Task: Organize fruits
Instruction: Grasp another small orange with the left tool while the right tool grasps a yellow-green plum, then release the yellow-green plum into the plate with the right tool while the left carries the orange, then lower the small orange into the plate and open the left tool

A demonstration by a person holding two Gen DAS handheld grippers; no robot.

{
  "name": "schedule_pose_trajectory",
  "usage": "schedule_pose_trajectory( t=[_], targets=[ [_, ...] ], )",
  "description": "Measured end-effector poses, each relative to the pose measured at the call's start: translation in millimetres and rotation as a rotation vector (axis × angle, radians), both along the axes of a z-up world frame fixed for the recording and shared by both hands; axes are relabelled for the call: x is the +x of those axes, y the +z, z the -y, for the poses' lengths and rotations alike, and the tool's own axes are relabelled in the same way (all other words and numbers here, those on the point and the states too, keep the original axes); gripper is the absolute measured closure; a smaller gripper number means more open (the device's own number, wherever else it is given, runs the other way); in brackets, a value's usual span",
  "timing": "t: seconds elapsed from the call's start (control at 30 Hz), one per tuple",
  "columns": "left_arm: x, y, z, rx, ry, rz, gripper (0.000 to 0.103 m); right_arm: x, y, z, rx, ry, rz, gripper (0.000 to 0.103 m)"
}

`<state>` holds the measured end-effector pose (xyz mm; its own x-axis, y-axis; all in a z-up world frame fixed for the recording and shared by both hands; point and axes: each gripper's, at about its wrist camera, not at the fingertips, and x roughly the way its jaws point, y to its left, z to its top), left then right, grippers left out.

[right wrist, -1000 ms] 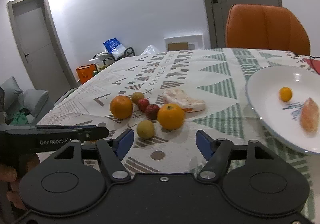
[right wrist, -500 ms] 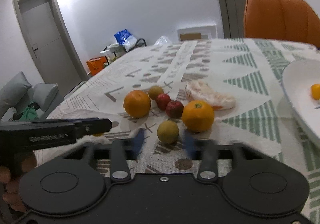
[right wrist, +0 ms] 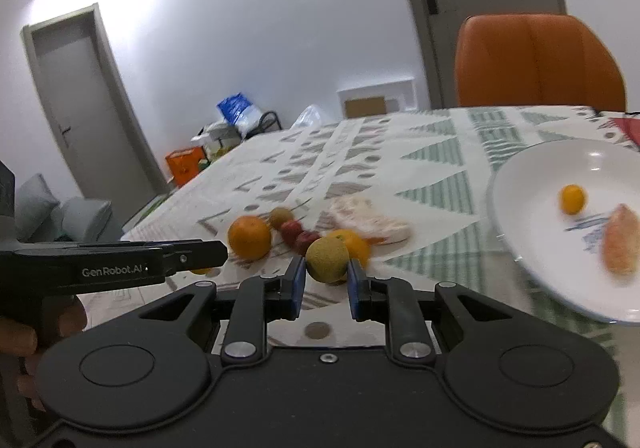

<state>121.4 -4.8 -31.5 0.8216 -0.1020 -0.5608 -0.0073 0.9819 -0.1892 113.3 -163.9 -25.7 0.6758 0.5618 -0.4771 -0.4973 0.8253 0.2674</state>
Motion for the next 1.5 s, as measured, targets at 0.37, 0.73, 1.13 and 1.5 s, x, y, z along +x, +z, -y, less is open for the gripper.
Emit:
schedule_pose_trajectory(
  t=[0.37,0.73,1.13,1.5],
  targets=[
    [15.1,3.6,44.1,0.021,-0.075,0.009,0.081,-5.8,6.4,54.2,0.031,-0.106,0.027,0.083],
    [29.6,1.9,88.1,0.063,-0.151,0.004,0.081,-6.3,0.6,111.9,0.067,-0.235,0.035,0.082],
    [49.0,5.8,140.7,0.115,-0.224,0.011,0.081,-1.1,-7.6,161.6,0.077,-0.343,0.044,0.082],
    [68.8,5.8,174.8,0.144,-0.264,0.007,0.081,0.5,-12.0,184.8,0.113,-0.381,0.041,0.073]
  ],
)
